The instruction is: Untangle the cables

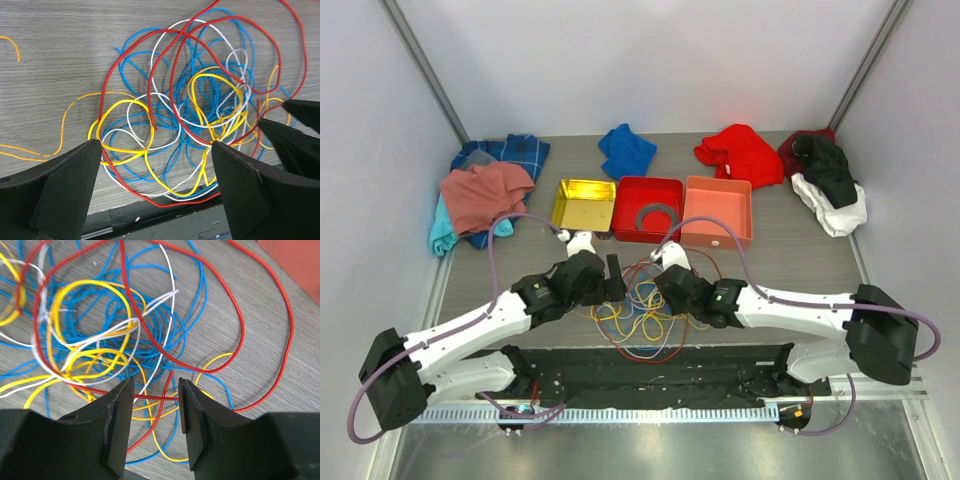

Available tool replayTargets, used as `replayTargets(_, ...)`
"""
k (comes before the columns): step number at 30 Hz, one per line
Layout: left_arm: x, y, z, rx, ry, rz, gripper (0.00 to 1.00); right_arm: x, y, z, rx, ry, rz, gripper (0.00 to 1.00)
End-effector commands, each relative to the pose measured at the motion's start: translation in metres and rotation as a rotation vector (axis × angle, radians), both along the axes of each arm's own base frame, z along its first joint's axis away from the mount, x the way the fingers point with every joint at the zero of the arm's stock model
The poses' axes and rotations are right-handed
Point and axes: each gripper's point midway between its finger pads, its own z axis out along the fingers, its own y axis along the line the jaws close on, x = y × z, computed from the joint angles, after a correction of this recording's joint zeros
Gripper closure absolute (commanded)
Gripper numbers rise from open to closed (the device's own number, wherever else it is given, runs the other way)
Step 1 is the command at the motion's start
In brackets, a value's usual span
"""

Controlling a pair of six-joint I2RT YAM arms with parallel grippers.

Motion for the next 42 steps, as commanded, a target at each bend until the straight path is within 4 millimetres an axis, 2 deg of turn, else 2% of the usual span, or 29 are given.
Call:
replayTargets(1,0.002,0.0,0.012,-0.039,-0.032,0.015,0.03,0.01,0.009,-0.001,-0.03,-0.029,0.004,0.52)
replayTargets(10,-0.003,0.008,0.008,-0.026,-0.036,0.017,0.03,0.032,0.01,-0.012,-0.111,-0.094,-0.066,0.52)
replayTargets(18,-0.003,0.016,0.01,-0.003,-0.053,0.023,0.02,0.048,0.002,-0.005,-0.145,-0.176,-0.135,0.52)
replayTargets(27,-0.003,0.012,0.009,-0.007,-0.039,0.017,0.02,0.06,-0.004,-0.029,-0.183,-0.144,-0.157,0.53)
replayTargets(30,-0.003,0.013,0.009,-0.008,-0.042,0.018,0.02,0.063,-0.006,-0.031,-0.181,-0.158,-0.176,0.59)
replayTargets(31,-0.004,0.013,0.009,-0.006,-0.04,0.018,0.02,0.065,-0.009,-0.029,-0.183,-0.172,-0.191,0.69)
replayTargets(35,-0.005,0.014,0.01,-0.009,-0.04,0.02,0.03,0.067,-0.014,-0.009,-0.143,-0.215,-0.233,0.85)
replayTargets(36,-0.004,0.015,0.012,-0.012,-0.044,0.023,0.02,0.066,-0.017,-0.001,-0.137,-0.224,-0.24,0.93)
replayTargets(37,-0.005,0.015,0.012,-0.013,-0.046,0.024,0.02,0.067,-0.02,0.016,-0.108,-0.254,-0.263,0.97)
replayTargets(39,-0.004,0.016,0.013,-0.016,-0.052,0.027,0.02,0.061,-0.024,0.035,-0.103,-0.282,-0.264,0.99)
replayTargets(41,-0.004,0.016,0.015,-0.024,-0.058,0.027,0.02,0.054,-0.023,0.07,-0.034,-0.326,-0.269,0.99)
replayTargets(42,-0.003,0.015,0.016,-0.029,-0.062,0.027,0.02,0.049,-0.025,0.078,-0.034,-0.328,-0.258,0.99)
